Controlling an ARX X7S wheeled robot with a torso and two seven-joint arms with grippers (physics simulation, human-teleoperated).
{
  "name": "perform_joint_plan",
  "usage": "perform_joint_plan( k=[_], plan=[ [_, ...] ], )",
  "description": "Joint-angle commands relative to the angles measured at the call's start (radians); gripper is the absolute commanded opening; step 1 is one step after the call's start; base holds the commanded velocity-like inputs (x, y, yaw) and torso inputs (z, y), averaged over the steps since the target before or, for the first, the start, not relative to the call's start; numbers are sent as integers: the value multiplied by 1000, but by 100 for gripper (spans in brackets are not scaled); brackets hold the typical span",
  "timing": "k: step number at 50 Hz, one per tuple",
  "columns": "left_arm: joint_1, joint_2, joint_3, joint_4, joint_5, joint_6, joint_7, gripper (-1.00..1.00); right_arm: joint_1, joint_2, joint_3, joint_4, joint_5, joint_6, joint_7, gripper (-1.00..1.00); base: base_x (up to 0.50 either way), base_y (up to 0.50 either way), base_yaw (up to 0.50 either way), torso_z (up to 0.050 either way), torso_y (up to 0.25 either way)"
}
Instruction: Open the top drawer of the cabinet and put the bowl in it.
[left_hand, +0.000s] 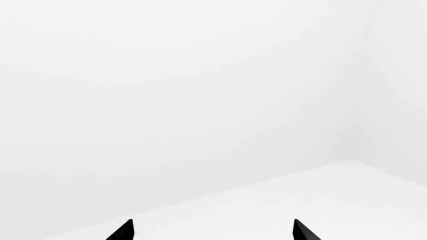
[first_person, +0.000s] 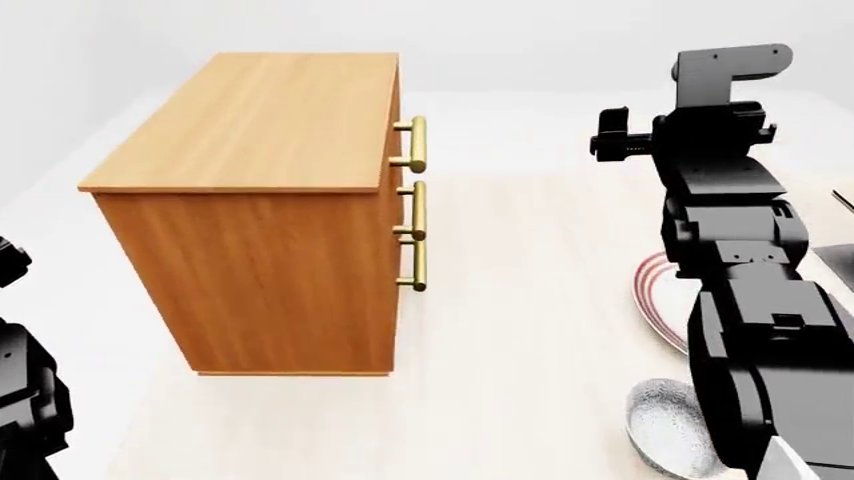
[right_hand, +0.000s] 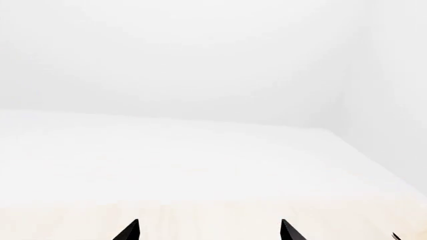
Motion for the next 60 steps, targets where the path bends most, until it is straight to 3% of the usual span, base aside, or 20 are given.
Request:
perform_joint_plan(
  k=[1,14,21,24,29,34,40,60],
  plan=[
    [-3,1,-1,0,5,2,0,100,-1,0,11,1,-5,1,0,100,500,0,0,0,0],
    [-6,0,-4,0,6,3,1,100,-1,2,30,1,1,19,3,100,500,0,0,0,0],
    [-5,0,-7,0,4,5,7,100,34,6,133,1,50,227,38,100,104,0,0,0,0],
    [-7,0,-6,0,5,5,9,100,37,2,148,1,28,199,95,100,0,0,0,0,0],
    [-7,1,-7,0,6,8,9,100,16,-17,134,1,14,-7,7,100,0,0,0,0,0],
    [-4,2,-8,0,7,10,10,100,79,-15,333,1,183,285,-265,100,0,0,0,0,0],
    [-7,2,-9,2,6,10,16,100,91,-24,526,1,242,503,-427,100,0,0,0,0,0],
    [2,5,-15,36,-2,-2,35,100,8,-106,949,1,113,615,-496,100,0,0,0,0,0]
  ],
)
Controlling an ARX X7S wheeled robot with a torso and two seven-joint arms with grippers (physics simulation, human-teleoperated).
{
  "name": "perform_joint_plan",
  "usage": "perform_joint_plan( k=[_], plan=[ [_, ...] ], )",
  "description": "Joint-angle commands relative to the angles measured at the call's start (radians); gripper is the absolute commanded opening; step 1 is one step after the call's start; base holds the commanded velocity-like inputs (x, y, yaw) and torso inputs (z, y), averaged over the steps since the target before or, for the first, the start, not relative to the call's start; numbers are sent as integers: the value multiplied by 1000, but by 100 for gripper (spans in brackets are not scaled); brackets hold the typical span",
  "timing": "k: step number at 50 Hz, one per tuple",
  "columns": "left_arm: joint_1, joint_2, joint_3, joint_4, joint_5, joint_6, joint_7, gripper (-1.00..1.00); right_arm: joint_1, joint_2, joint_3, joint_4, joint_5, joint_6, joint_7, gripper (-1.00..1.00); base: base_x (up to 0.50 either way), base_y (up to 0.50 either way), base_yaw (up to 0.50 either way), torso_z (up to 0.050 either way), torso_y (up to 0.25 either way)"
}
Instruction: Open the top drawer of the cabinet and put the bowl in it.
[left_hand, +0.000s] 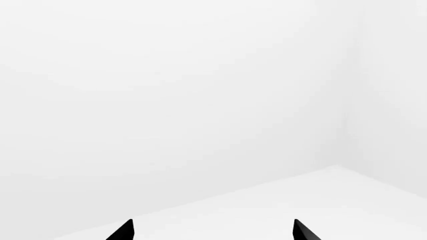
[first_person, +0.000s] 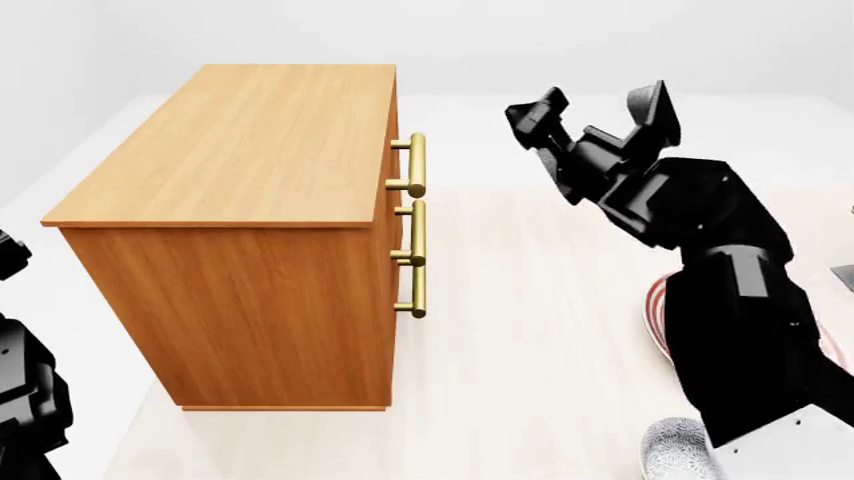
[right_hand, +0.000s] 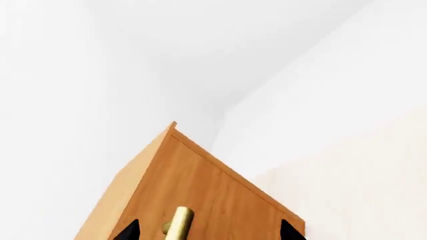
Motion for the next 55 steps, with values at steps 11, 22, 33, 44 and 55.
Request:
perform_joint_plan(
  k=[11,22,33,44,55],
  plan=[
    [24,6,-5,63,-10,-30,16,100,-65,-77,383,0,-107,167,-76,100,0,0,0,0,0],
    [53,12,-11,139,-18,-75,21,100,-75,-106,447,0,-147,277,-93,100,0,0,0,0,0],
    [58,10,-12,150,-20,-80,24,100,-75,-123,488,0,-153,313,-108,100,0,0,0,0,0],
    [52,8,-8,144,-17,-75,30,100,-77,-138,503,0,-158,309,-112,100,0,0,0,0,0],
    [73,10,-14,187,-25,-95,34,100,-95,-147,462,0,-144,270,-104,100,0,0,0,0,0]
  ],
)
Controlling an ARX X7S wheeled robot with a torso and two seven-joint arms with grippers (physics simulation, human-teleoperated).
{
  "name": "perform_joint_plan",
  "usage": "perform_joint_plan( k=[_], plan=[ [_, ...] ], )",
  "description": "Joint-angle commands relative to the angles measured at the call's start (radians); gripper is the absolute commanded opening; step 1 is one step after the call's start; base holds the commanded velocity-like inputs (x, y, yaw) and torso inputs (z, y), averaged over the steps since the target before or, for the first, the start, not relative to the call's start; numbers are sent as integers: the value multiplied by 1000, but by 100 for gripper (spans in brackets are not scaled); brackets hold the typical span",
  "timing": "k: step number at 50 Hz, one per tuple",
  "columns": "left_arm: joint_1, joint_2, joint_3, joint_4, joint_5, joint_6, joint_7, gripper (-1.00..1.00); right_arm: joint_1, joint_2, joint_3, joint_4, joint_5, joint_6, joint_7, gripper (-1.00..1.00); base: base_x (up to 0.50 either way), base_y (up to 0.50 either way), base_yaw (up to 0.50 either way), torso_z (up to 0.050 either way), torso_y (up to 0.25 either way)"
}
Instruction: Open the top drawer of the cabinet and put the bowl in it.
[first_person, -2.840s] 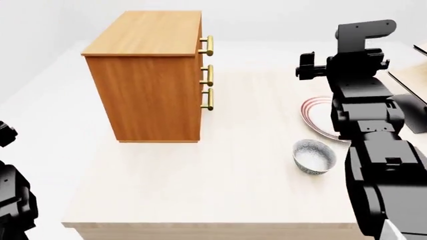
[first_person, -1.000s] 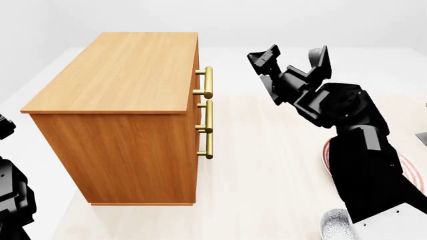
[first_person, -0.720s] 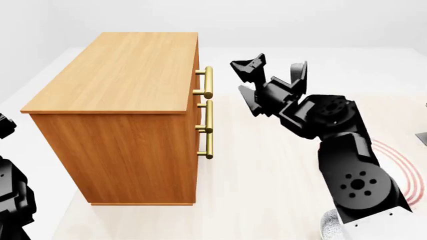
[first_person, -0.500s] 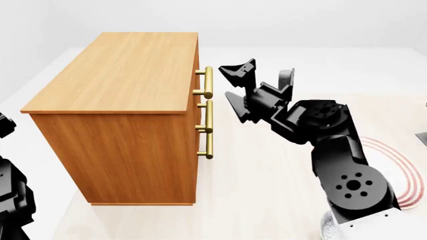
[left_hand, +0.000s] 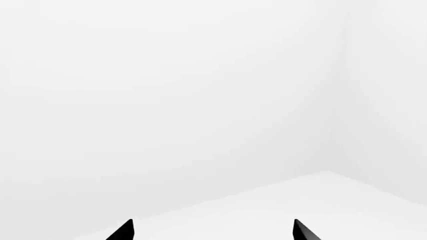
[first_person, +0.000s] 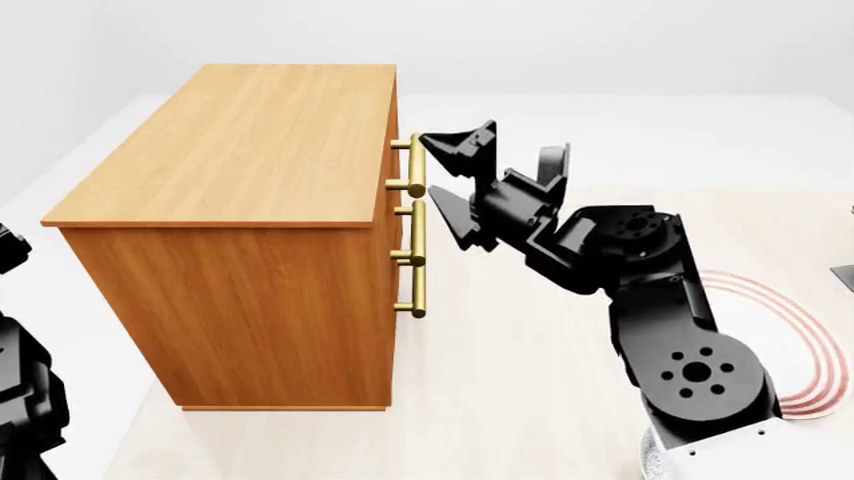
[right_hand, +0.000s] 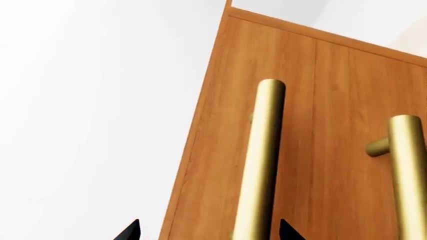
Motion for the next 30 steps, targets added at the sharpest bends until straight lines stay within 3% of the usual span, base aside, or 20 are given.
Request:
perform_joint_plan(
  k=[1,20,30],
  plan=[
    [16,1,-4,36,-6,-17,5,100,-18,-19,-24,4,12,-25,11,100,0,0,0,0,0],
    [36,2,-11,86,-16,-45,6,100,-65,-20,-264,4,243,-52,59,100,0,0,0,0,0],
    [23,0,-8,53,-12,-24,7,100,-67,-20,-317,4,292,-61,63,100,0,0,0,0,0]
  ],
)
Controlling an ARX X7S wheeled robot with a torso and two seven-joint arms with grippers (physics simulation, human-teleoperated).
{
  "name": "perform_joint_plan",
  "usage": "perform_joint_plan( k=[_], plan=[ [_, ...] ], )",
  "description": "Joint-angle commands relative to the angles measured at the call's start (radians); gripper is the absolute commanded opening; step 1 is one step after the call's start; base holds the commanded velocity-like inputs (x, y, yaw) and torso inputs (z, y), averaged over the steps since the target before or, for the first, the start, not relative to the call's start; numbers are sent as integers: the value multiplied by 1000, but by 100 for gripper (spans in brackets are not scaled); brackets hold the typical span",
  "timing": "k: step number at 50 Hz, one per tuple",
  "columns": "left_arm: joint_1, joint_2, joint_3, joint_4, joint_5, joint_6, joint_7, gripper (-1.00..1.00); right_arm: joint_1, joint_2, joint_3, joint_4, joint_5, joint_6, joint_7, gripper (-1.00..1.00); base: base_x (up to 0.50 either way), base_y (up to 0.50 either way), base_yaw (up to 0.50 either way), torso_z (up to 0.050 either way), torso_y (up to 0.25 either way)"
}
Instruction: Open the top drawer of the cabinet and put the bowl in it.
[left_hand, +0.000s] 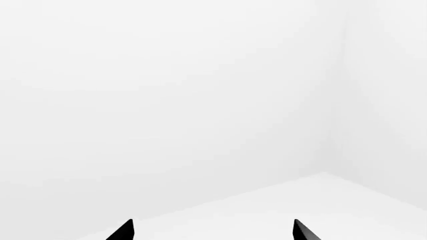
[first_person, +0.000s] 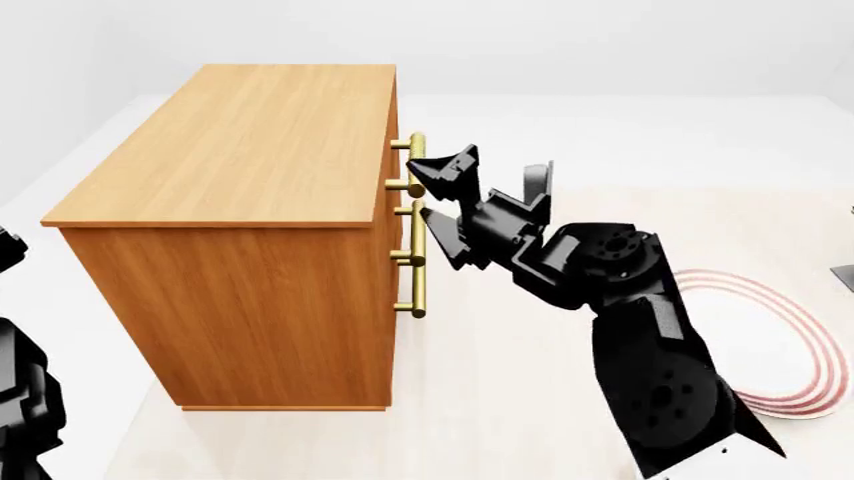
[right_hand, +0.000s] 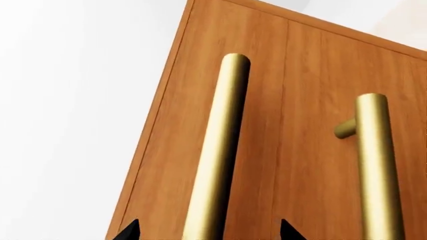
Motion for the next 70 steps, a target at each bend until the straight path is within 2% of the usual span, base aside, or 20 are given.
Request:
perform_joint_plan(
  k=[1,3,4,8,19,37,70],
  plan=[
    [-4,-1,1,-10,0,7,0,100,-9,-1,-83,0,73,-15,8,100,0,0,0,0,0],
    [-3,-1,1,-8,0,6,1,100,-8,-1,-100,0,83,-23,2,100,0,0,0,0,0],
    [-5,-1,1,-12,0,9,1,100,-7,-1,-116,0,89,-35,-1,-100,0,0,0,0,0],
    [-8,-2,1,-21,0,15,1,100,-5,-1,-150,0,115,-64,5,-100,0,0,0,0,0],
    [-9,-3,1,-28,-1,20,3,100,-5,-1,-138,0,102,-89,14,-100,1,0,0,0,0],
    [12,6,-2,32,-6,-18,0,100,21,28,151,0,-185,-83,-58,-100,4,0,0,0,0],
    [14,19,7,64,-2,-41,-3,100,41,151,261,0,-223,-75,-104,-100,6,0,0,0,0]
  ],
)
